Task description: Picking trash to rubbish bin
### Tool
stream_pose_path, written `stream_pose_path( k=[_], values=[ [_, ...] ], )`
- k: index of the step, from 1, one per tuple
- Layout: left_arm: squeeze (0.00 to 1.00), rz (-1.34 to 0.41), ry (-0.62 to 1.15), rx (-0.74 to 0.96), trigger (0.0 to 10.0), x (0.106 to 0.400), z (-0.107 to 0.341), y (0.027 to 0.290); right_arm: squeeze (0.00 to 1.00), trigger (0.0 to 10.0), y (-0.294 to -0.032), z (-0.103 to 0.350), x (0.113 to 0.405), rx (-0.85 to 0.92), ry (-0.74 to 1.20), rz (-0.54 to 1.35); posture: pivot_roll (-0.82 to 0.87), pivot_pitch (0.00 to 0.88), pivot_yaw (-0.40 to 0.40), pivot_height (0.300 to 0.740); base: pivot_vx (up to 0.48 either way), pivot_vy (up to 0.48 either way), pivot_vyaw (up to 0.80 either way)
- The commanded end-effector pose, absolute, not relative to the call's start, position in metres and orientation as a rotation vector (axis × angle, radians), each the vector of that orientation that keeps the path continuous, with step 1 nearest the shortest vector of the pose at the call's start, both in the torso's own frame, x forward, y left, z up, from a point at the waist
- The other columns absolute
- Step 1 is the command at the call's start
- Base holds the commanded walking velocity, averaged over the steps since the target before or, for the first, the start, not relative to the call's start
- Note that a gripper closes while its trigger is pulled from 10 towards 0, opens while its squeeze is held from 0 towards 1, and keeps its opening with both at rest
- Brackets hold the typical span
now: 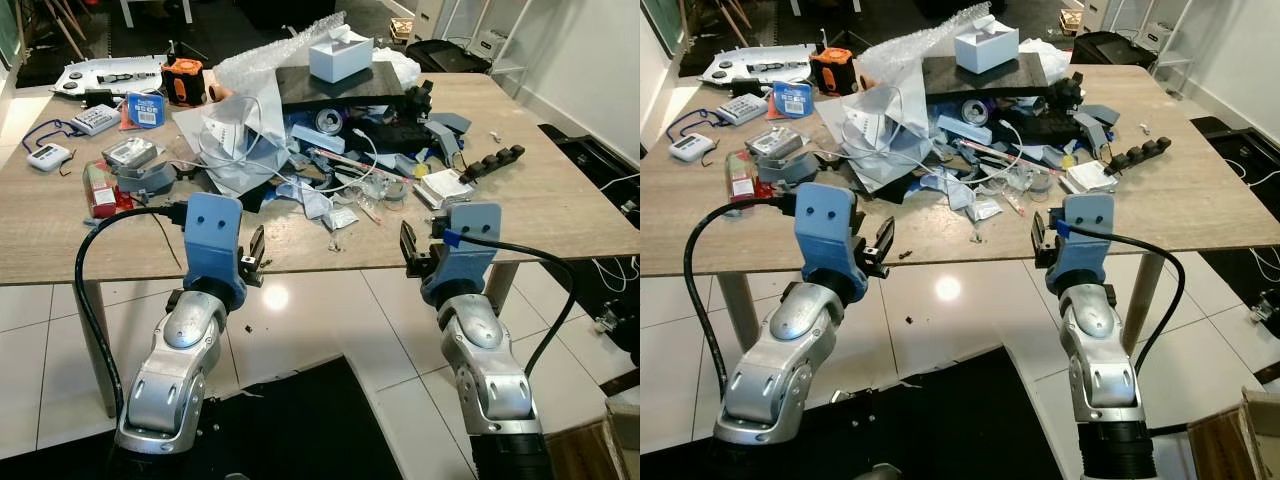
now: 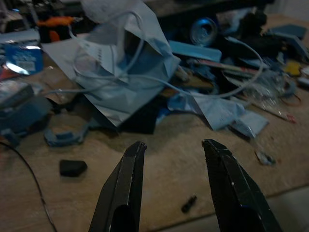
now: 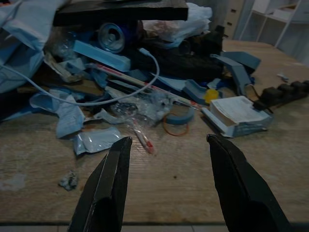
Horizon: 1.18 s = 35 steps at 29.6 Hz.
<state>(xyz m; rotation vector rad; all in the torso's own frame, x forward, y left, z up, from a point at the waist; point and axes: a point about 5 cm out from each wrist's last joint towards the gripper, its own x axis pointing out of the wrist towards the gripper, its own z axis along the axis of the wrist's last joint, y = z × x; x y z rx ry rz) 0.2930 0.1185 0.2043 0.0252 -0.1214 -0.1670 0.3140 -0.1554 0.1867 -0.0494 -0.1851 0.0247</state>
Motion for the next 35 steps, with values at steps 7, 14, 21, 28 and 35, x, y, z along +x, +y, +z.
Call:
stream_pose_path(
  k=[7,14,21,28,35],
  values=[
    [0.0,-0.178,-0.154,-0.001,10.0,0.2921,0.2104,0.1132,0.0,10.0,-0.1579,0.1864,0.3139,-0.042,-0.189,0.018,0.07,0.145,0.0,0.74,0.372,0.0,0.0],
    [0.0,-0.185,-0.15,-0.007,10.0,0.2913,0.2094,0.1103,0.0,10.0,-0.1564,0.1856,0.3132,-0.04,-0.187,0.019,0.06,0.144,0.003,0.74,0.371,0.0,0.0],
    [0.0,-0.178,-0.149,-0.01,10.0,0.2915,0.2097,0.1118,0.0,10.0,-0.1561,0.1856,0.313,-0.039,-0.186,0.024,0.06,0.144,0.003,0.74,0.35,0.0,0.0],
    [0.0,-0.176,-0.155,-0.013,10.0,0.2906,0.21,0.1119,0.0,10.0,-0.1548,0.1855,0.3131,-0.037,-0.186,0.028,0.06,0.144,0.003,0.74,0.172,0.0,0.0],
    [0.0,-0.191,-0.156,-0.015,10.0,0.2897,0.2101,0.1102,0.0,10.0,-0.1548,0.1852,0.3131,-0.037,-0.186,0.03,0.07,0.144,0.0,0.74,0.0,0.0,0.0]
  ],
)
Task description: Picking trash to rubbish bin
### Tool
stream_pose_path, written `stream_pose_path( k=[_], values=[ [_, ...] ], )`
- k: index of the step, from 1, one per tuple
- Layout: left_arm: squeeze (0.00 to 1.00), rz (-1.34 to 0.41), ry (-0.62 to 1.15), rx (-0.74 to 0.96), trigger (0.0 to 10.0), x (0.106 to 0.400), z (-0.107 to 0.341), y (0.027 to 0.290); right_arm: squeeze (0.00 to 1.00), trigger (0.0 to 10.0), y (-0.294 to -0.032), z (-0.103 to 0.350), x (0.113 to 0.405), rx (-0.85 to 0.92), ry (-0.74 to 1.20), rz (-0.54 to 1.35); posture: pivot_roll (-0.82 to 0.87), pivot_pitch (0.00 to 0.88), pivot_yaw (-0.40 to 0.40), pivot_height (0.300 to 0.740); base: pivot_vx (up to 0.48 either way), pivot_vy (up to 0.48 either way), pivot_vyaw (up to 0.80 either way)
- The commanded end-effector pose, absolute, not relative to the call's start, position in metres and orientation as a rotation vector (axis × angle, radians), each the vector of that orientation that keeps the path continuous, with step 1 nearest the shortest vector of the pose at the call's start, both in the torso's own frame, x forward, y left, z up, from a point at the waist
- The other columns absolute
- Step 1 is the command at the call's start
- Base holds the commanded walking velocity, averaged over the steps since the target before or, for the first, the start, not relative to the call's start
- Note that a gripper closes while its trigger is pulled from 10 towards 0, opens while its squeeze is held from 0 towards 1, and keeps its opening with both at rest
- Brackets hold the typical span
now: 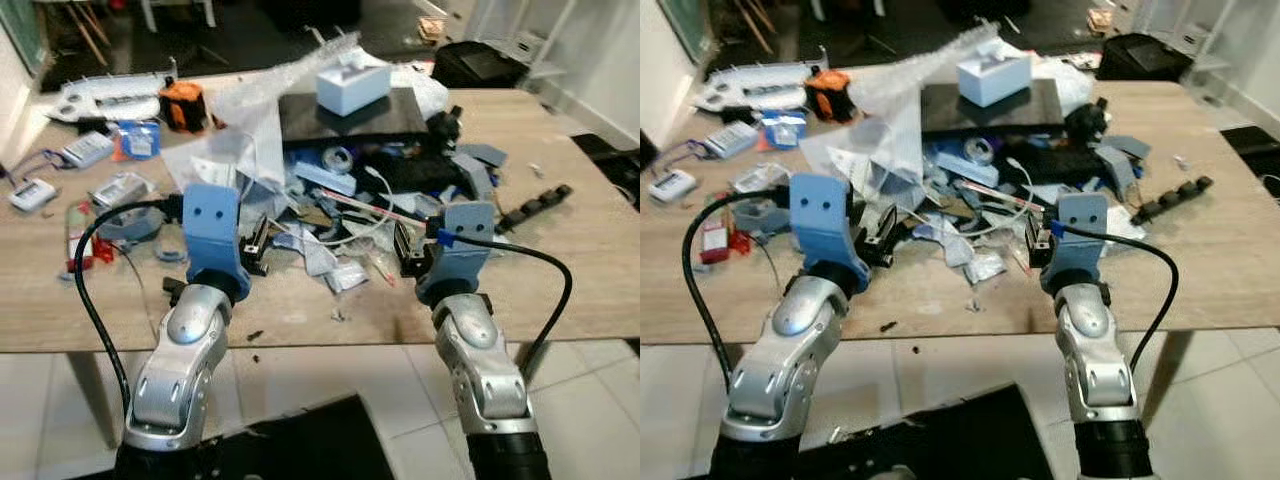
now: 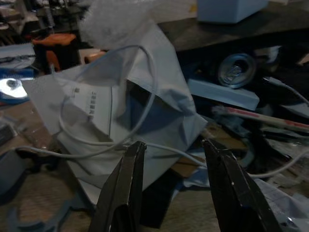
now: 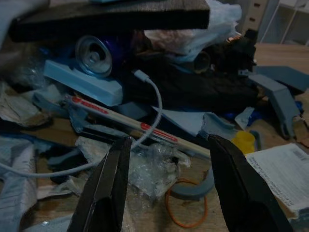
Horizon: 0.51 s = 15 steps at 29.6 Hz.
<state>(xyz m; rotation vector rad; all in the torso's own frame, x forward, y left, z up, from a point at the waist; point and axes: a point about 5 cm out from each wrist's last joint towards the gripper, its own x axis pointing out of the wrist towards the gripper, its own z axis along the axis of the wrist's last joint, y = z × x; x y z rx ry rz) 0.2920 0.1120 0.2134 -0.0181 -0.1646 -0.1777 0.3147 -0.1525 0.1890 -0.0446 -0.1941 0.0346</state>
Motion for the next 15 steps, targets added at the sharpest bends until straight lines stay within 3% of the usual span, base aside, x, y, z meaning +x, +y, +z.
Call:
stream_pose_path(
  k=[1,15],
  values=[
    [0.0,-0.192,-0.155,-0.015,10.0,0.2897,0.2101,0.1101,0.0,10.0,-0.1549,0.1853,0.3132,-0.037,-0.186,0.03,0.07,0.144,0.0,0.74,0.0,0.0,0.0],
    [0.0,-0.202,-0.148,-0.006,10.0,0.2892,0.2086,0.1104,0.0,10.0,-0.1605,0.1865,0.3169,-0.051,-0.187,0.008,0.07,0.127,-0.002,0.74,0.0,0.0,0.0]
  ],
)
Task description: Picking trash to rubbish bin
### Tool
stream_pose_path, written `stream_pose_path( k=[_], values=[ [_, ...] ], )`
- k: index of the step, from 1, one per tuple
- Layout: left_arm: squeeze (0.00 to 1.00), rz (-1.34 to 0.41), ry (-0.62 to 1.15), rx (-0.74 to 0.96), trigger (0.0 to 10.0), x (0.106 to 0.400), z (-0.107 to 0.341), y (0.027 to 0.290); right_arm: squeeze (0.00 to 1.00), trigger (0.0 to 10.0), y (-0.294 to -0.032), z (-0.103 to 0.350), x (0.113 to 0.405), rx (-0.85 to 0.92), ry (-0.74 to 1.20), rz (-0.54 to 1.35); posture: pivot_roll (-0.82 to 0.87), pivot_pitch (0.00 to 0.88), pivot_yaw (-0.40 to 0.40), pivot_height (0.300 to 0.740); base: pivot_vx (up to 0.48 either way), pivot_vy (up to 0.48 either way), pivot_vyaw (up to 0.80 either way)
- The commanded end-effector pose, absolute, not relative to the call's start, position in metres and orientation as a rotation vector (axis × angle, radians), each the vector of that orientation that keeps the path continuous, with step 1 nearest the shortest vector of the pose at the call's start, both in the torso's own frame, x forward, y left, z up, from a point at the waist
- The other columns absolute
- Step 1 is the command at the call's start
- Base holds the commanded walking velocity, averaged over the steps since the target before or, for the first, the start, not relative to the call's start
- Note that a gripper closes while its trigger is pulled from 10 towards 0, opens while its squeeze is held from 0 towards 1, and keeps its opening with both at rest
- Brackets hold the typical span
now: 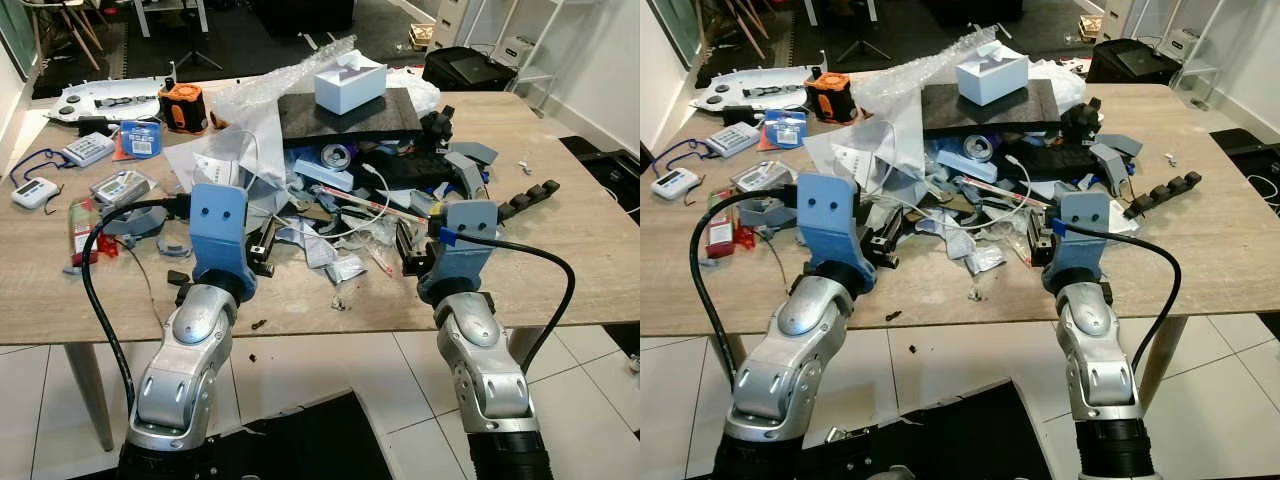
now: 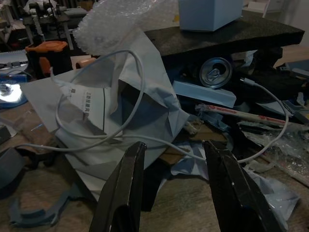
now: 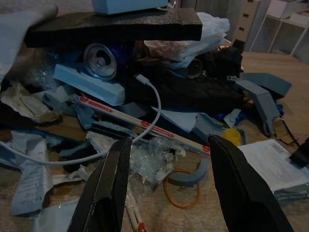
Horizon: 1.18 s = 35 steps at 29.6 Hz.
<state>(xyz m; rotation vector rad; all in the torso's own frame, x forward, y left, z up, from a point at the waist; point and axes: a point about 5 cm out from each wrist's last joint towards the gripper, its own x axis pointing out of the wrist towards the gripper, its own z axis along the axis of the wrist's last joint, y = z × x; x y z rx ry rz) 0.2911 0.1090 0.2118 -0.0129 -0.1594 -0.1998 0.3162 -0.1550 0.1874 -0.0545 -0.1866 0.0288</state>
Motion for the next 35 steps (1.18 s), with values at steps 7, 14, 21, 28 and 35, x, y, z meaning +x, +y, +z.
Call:
stream_pose_path(
  k=[7,14,21,28,35],
  values=[
    [0.0,-0.213,-0.143,0.01,10.0,0.291,0.208,0.109,0.0,10.0,-0.176,0.191,0.321,-0.058,-0.187,-0.03,0.07,0.127,-0.002,0.74,0.0,0.0,0.0],
    [0.0,-0.208,-0.112,0.008,10.0,0.292,0.203,0.108,0.0,10.0,-0.189,0.194,0.324,-0.044,-0.162,-0.027,0.07,0.127,-0.002,0.74,0.0,-0.274,0.0],
    [0.0,-0.207,-0.12,0.033,10.0,0.292,0.203,0.111,0.0,10.0,-0.201,0.199,0.333,-0.05,-0.14,-0.025,0.06,0.119,0.0,0.74,0.0,0.0,0.0],
    [0.0,-0.237,-0.141,0.07,10.0,0.295,0.207,0.112,0.0,10.0,-0.219,0.21,0.344,-0.033,-0.1,-0.008,0.06,0.135,-0.001,0.74,0.0,0.0,0.0],
    [0.0,-0.4,-0.19,0.209,10.0,0.306,0.219,0.114,1.0,10.0,-0.28,0.224,0.359,-0.071,0.033,0.046,0.06,0.157,-0.002,0.74,0.0,0.0,0.0]
  ],
)
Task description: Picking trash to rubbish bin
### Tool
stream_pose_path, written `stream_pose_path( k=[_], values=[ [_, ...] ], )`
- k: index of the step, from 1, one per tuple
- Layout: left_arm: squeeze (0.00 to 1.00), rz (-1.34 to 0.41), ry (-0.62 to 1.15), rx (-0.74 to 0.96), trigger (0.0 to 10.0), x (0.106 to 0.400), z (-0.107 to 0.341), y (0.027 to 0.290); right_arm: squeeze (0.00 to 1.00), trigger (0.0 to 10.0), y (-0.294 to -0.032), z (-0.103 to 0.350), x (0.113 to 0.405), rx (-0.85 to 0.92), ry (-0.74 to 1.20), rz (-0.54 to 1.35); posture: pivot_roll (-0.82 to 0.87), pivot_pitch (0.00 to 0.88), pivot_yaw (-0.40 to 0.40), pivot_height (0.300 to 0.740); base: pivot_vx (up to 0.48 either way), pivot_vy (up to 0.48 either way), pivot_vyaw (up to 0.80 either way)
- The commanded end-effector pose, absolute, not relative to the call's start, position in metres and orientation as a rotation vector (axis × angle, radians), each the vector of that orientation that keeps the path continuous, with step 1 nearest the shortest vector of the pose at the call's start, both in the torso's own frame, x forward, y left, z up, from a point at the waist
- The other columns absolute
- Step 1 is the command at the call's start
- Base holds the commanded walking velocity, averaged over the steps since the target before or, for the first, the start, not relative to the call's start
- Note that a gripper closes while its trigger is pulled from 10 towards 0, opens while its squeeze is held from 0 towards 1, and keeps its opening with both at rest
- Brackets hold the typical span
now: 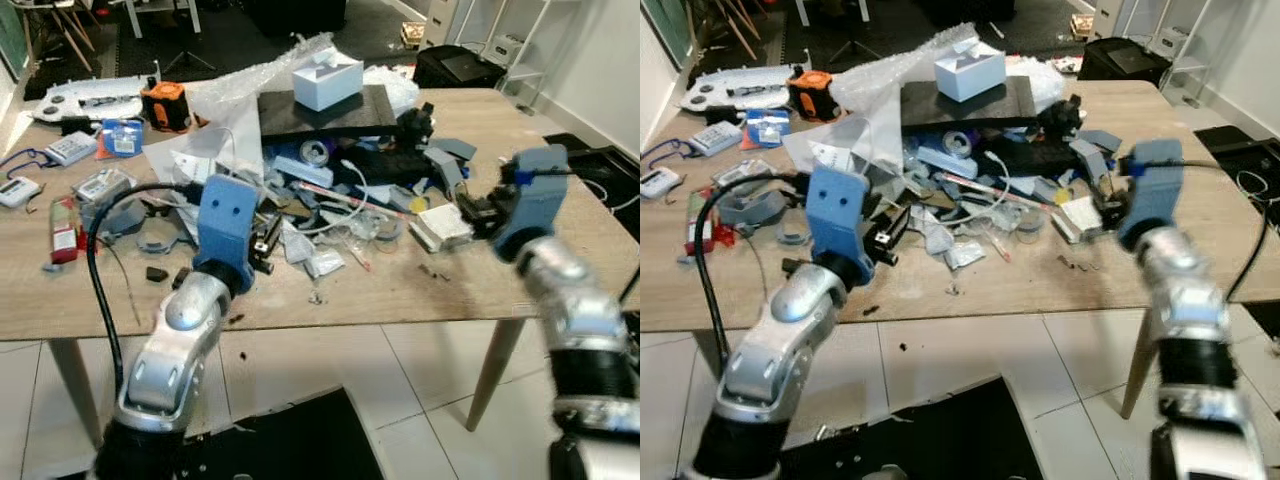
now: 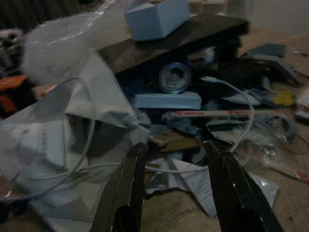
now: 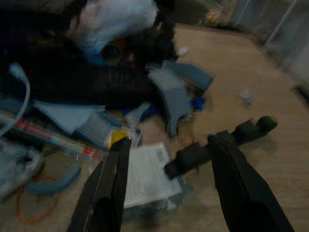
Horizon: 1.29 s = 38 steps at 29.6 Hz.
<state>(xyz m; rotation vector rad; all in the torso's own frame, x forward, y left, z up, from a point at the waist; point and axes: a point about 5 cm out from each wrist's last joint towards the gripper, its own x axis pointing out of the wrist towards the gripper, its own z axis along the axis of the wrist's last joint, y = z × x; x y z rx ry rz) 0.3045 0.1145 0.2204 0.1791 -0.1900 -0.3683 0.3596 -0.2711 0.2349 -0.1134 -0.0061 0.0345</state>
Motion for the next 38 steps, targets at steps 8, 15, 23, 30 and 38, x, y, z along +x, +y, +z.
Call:
stream_pose_path(
  k=[8,15,23,30,38],
  values=[
    [0.0,-0.403,-0.197,0.222,10.0,0.317,0.228,0.126,1.0,10.0,-0.281,0.234,0.366,0.005,-0.019,0.192,0.07,0.174,0.03,0.74,0.0,0.0,0.0],
    [0.0,-0.483,-0.221,0.223,10.0,0.324,0.233,0.113,1.0,10.0,-0.269,0.223,0.383,-0.136,0.017,0.215,0.08,0.187,0.008,0.74,0.0,0.0,0.0],
    [0.0,-0.444,-0.262,0.248,10.0,0.33,0.241,0.115,0.0,10.0,-0.256,0.225,0.393,-0.217,-0.071,0.085,0.09,0.229,0.016,0.74,0.0,0.0,0.0],
    [0.0,-0.461,-0.29,0.234,10.0,0.328,0.248,0.115,0.0,10.0,-0.255,0.23,0.395,-0.229,-0.125,0.047,0.09,0.277,0.007,0.74,0.0,0.0,0.0],
    [0.0,-0.622,-0.319,0.186,10.0,0.315,0.253,0.096,0.0,10.0,-0.256,0.222,0.395,-0.236,-0.119,0.024,0.08,0.308,0.007,0.74,0.0,0.0,0.0]
  ],
)
